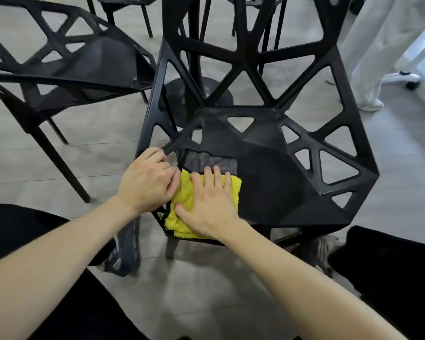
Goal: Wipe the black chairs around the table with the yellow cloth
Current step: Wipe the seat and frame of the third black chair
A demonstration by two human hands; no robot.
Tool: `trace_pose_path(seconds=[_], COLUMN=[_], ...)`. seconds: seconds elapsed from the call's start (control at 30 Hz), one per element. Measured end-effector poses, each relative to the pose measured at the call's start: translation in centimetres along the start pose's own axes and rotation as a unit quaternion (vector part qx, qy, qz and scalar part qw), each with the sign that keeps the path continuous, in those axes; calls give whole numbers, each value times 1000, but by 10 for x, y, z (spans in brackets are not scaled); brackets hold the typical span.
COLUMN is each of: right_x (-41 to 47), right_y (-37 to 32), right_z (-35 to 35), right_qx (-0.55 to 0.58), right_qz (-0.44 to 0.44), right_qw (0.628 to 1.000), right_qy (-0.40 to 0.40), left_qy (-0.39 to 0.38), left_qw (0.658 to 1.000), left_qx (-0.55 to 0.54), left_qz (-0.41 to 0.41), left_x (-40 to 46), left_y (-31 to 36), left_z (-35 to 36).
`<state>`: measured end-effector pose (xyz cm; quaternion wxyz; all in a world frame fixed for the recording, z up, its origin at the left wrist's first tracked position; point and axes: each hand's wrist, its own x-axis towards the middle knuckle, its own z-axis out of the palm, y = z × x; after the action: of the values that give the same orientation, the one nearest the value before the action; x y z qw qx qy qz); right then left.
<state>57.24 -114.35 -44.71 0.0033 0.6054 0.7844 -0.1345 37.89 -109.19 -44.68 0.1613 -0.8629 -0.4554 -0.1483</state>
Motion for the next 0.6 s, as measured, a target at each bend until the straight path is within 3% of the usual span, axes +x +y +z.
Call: trace_pose_path(seconds=[0.1, 0.2, 0.27, 0.37, 0.43, 0.5, 0.53, 0.6], right_x=[-5, -21, -2, 67, 102, 111, 103, 63], right_y=[8, 35, 83, 186, 217, 180, 145, 72], right_z=[2, -2, -15, -42, -51, -37, -27, -11], right_qx=[4, 2, 3, -65, -98, -71, -54, -31], right_qz=[-3, -72, -85, 56, 157, 200, 174, 24], right_qw=[1000, 997, 996, 996, 982, 976, 982, 999], right_qy=[22, 2, -27, 9, 45, 55, 51, 19], left_qy=[-10, 27, 11, -10, -11, -16, -21, -24], left_qw=[999, 994, 990, 989, 984, 983, 982, 980], left_qx=[29, 57, 29, -47, -83, -100, -108, -126], left_qz=[21, -95, -138, -140, -154, -155, -152, -151], left_x=[18, 40, 45, 47, 47, 50, 51, 48], left_y=[-8, -35, -45, -41, -43, -46, -46, -47], left_z=[-11, -20, -14, -3, -2, -3, -3, -4])
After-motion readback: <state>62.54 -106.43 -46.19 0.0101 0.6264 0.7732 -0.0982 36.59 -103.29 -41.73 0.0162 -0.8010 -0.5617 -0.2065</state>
